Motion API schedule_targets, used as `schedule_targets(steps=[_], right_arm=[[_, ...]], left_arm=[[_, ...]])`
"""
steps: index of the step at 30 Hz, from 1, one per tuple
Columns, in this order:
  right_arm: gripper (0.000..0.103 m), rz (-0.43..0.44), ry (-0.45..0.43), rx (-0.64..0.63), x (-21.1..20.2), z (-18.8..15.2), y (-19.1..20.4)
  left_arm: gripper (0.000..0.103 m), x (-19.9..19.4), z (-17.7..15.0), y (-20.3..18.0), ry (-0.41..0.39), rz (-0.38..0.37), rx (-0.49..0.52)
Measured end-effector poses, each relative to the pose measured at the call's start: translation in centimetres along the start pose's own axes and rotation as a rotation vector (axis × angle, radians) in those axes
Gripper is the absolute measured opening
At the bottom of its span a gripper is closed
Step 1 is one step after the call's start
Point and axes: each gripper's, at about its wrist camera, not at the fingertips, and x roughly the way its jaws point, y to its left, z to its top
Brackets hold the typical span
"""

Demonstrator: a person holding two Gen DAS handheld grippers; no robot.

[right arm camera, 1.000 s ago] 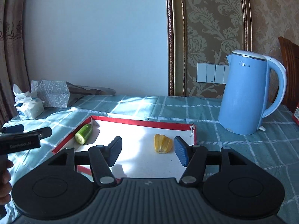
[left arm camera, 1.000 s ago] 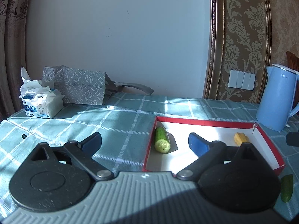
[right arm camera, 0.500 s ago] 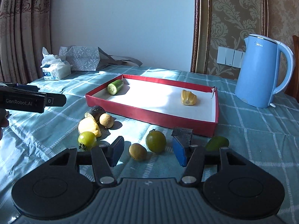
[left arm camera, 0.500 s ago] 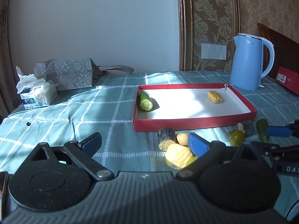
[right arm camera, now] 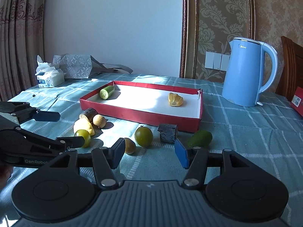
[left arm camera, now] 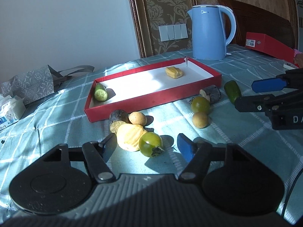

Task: Organize fruits
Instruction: 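Grasp the green tomato with the left gripper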

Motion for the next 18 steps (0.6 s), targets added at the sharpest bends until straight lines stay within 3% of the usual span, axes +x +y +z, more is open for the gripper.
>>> schedule_targets(steps=[1,3,6,12,16,18], right_arm=[[0.057,0.005,-0.005,0.005,-0.1,-0.1,-0.1],[0.057,0.013,-0.011,0.016,-0.2,-0.2,-0.3],[0.057,0.026,-0.011,0.023,-0.2,-0.4,-0.4],[0.057,0.045,-0.004,0.024,-0.2,-0.8,-0.4],[0.057,0.053,0.003,0.037,-0.1,-1.1,-0.5],[0.057,0.054,0.006,0.036,-0.1,-1.2,-0.4]], left_arm=[[0.051,0.4,-0.1,0.0,0.021,-0.011,-0.017],[0.046,1.4,-0.1,-0.1,0.063,-0.004,-0.041],[0.046,2.6,-0.2,-0.5,0.095,0.044,-0.061],[0.043,3.4,0.2,-0.4,0.109,0.066,-0.116],[0.029,3.4,0.3,0.1,0.117,0.07,-0.15],[0.029,3.2,0.2,0.9,0.119,0.044,-0.185]])
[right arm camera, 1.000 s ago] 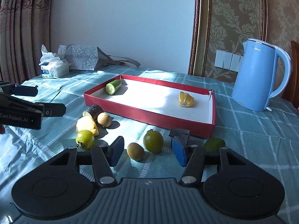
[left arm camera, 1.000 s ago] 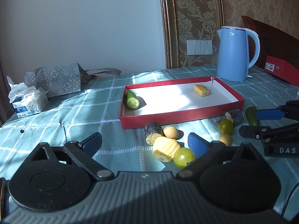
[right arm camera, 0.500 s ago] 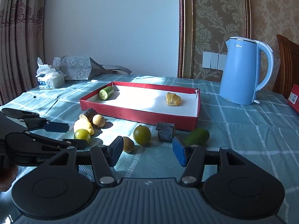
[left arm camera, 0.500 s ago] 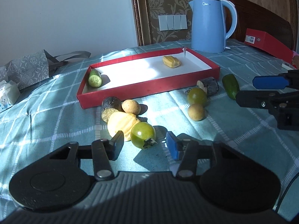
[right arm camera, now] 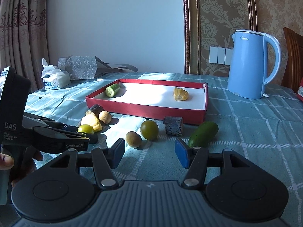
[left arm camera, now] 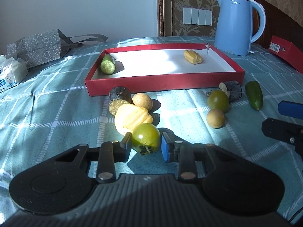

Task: Organize fruits
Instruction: 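Grasp the green tomato with the left gripper, then lift the green tomato with the left gripper while the right grasps a small brown fruit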

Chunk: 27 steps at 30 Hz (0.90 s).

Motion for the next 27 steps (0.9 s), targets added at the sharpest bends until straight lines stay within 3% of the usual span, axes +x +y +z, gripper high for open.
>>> schedule_targets(steps=[7,13,17,23,27], right_arm=[[0.057,0.022,0.017,-0.007,0.6,0.1,0.6],[0.057,0.043,0.05,-0.041,2.2,0.5,2.1],[0.057,0.037,0.085,-0.065,4.0,0.8,3.0],[0.04,0.011,0.135,-0.065,6.3,0.9,3.5],[0.036,-0.013,0.157,-0.068,7.6,0.9,3.8]], left_arm=[[0.029,-1.3,-0.6,2.7,-0.013,-0.001,-0.062],[0.029,-2.4,0.5,5.1,-0.109,0.119,-0.076],[0.029,-2.0,1.2,7.1,-0.14,0.143,-0.124],[0.029,-1.7,1.3,8.3,-0.17,0.127,-0.171],[0.029,-1.6,1.1,8.0,-0.179,0.104,-0.157]])
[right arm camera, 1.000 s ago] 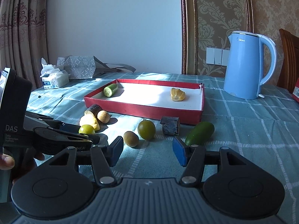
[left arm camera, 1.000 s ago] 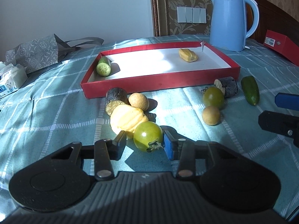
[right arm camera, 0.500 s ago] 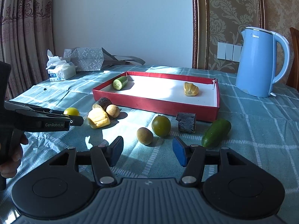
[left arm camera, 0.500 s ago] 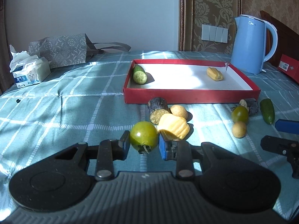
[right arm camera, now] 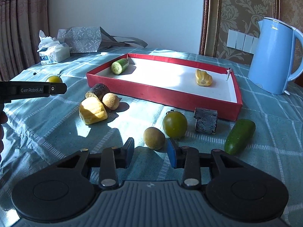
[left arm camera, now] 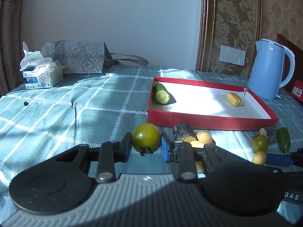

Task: Organize fruits
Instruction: 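Lift the green tomato with the left gripper while the right grasps a small brown fruit, then place the tomato in the tray with the left gripper while the right carries the brown fruit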

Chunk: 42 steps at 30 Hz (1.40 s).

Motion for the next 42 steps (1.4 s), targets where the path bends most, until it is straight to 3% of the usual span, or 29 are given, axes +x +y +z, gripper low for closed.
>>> schedule_targets(steps=[5,7,14,21,35,42], right_arm=[[0.032,-0.014,0.003,-0.001,0.7,0.2,0.3],[0.026,-0.014,0.005,-0.003,0.8,0.3,0.3],[0.025,-0.036,-0.004,-0.01,0.2,0.1,0.6],[0.025,-0.006,-0.042,-0.03,-3.4,-0.9,0.8],[0.025,-0.002,-0.103,0.002,-8.0,-2.3,-1.6],[0.025,0.004,-0.115,0.021,-8.7,-2.7,-2.6]], left_arm=[[0.029,0.0,-0.1,-0.3,-0.014,0.004,0.017],[0.029,0.1,-0.1,-0.2,-0.012,0.0,0.016],[0.029,0.2,-0.1,-0.1,-0.007,0.001,0.013],[0.029,-0.7,0.1,-0.9,-0.006,-0.012,0.052],[0.029,-2.2,5.1,-4.3,-0.055,-0.129,0.155],[0.029,-0.4,6.8,-6.5,-0.064,-0.121,0.198]])
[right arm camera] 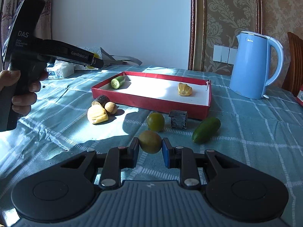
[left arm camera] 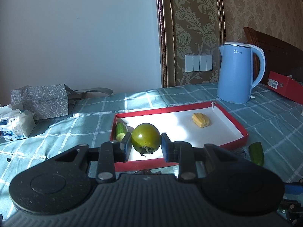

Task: Organize fruits
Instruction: 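Place the tomato in the tray with the left gripper while the right carries the brown fruit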

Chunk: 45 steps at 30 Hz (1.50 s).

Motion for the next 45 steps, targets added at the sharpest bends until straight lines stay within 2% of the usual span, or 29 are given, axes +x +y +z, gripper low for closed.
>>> schedule_targets(steps=[17,22,45], right_arm=[[0.025,-0.004,-0.001,0.033,-0.3,-0.3,-1.2],[0.025,-0.004,-0.001,0.033,-0.2,-0.3,-1.2],[0.025,-0.026,0.007,0.041,-0.4,-0.4,-1.9]], left_arm=[[0.029,7.3,2.2,-2.2,0.041,0.071,0.053],[0.029,9.6,1.9,-2.6,0.087,0.092,0.06],[0.029,15.6,1.4,-3.6,0.202,0.108,0.082]])
